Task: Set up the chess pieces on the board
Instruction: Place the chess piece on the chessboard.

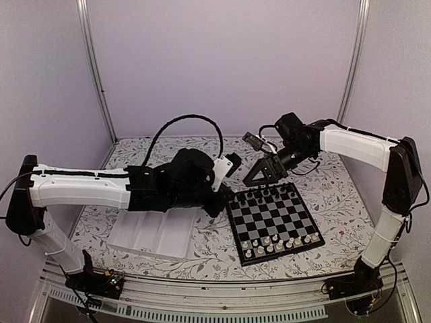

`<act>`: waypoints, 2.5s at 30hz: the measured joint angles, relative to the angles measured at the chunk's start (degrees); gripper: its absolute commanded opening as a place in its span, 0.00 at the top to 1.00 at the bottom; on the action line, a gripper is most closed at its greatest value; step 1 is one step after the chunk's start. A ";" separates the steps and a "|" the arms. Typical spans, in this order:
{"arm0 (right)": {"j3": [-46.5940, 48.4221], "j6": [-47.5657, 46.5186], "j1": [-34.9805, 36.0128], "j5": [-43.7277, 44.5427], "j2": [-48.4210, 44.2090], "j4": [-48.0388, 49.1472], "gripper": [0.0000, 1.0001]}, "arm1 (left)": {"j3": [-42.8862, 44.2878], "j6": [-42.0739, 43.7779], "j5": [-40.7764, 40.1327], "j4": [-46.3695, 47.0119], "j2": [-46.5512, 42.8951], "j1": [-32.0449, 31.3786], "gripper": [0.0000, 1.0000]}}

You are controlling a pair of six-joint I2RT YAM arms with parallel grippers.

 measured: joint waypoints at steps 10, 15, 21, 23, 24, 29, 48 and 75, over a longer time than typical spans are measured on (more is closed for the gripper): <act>-0.37 0.94 2.82 -3.13 0.48 0.04 0.74 | 4.50 2.91 -2.14 1.90 4.20 -1.84 0.87; -0.94 1.18 2.58 -3.82 0.59 0.11 0.86 | 4.96 3.52 -2.60 2.29 4.72 -2.14 0.87; -1.22 1.33 2.19 -3.78 0.59 0.26 0.92 | 5.44 3.67 -3.89 2.32 5.35 -2.51 0.79; -1.42 1.36 2.14 -3.63 0.59 0.39 0.94 | 5.46 3.65 -4.74 2.32 5.60 -2.54 0.70; -1.42 1.36 2.14 -3.39 0.59 0.44 0.95 | 5.51 3.45 -5.35 2.27 5.77 -2.67 0.67; -1.42 0.81 2.25 -0.33 0.57 0.09 0.96 | 5.68 3.89 -7.91 1.62 6.64 -2.89 0.56; -4.94 -17.49 -4.76 34.84 -11.10 -17.07 0.96 | -1.62 5.33 -13.55 -0.52 -1.40 -3.48 0.51; -18.56 -19.54 4.44 48.98 -9.16 -16.15 0.93 | -1.11 0.79 -18.14 -7.19 0.70 -2.34 0.51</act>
